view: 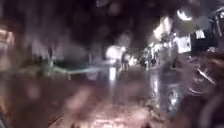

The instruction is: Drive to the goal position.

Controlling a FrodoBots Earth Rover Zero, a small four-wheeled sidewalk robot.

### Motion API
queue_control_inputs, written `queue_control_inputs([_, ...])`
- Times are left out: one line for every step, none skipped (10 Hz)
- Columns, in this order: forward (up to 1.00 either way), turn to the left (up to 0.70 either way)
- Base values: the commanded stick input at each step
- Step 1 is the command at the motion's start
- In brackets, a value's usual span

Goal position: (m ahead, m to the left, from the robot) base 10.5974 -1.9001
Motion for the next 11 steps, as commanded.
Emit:
queue_control_inputs([0.70,0.00])
queue_control_inputs([0.70,0.00])
queue_control_inputs([0.70,0.00])
queue_control_inputs([0.70,0.00])
queue_control_inputs([0.70,0.00])
queue_control_inputs([0.70,0.00])
queue_control_inputs([0.70,0.00])
queue_control_inputs([0.69,0.00])
queue_control_inputs([0.69,0.00])
queue_control_inputs([0.69,0.00])
queue_control_inputs([0.69,-0.12])
